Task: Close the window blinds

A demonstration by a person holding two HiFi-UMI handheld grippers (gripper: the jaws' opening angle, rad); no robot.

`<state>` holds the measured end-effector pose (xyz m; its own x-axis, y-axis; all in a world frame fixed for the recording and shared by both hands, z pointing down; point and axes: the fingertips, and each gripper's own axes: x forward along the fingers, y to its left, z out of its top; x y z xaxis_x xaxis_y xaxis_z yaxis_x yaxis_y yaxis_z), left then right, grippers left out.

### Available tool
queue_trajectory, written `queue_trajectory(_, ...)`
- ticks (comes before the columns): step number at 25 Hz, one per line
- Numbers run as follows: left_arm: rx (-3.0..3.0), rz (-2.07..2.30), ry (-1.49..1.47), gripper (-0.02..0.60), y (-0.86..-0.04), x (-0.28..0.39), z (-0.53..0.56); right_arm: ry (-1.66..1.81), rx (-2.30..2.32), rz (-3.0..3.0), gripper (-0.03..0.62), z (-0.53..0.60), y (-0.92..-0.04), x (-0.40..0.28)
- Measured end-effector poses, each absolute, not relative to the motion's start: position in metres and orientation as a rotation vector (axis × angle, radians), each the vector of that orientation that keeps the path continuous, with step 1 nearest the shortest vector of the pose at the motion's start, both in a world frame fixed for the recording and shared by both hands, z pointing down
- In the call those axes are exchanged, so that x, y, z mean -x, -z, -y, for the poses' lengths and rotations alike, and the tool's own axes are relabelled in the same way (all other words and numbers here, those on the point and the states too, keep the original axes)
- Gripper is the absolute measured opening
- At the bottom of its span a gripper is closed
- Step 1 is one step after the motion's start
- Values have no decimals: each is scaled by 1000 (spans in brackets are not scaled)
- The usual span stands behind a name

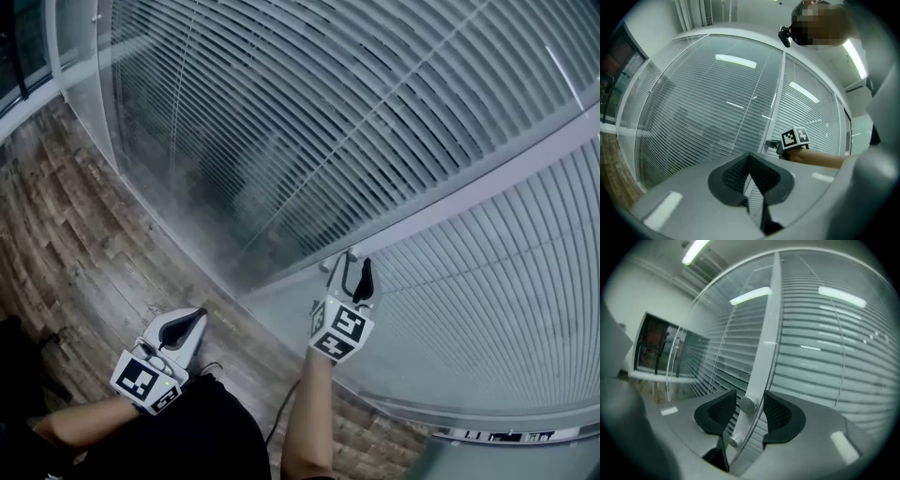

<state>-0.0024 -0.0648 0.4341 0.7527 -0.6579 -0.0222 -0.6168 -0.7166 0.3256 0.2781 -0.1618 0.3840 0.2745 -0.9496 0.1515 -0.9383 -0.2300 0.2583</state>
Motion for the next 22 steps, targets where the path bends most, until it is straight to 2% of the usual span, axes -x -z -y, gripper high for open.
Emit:
queue_trajectory(4, -2650, 991, 194, 2, -433, 3, 64, 251, -2035, 1584, 167, 166, -381, -267)
queue_trajectory(9, -2645, 999, 204, 2, -433, 5, 64, 250, -1909, 1532, 192, 174, -400, -268)
queue_trajectory(13, -2641, 1000, 203, 2, -435, 4, 66, 299, -1867, 1468, 176, 174, -404, -271)
queue_trajectory(15, -2642, 999, 207, 2, -434, 1, 65, 306, -1877, 1450, 137, 174, -403, -274)
queue_trajectory(22, -2638, 1000, 203, 2, -435, 1, 64, 302, -1913, 1470, 132, 173, -402, -272)
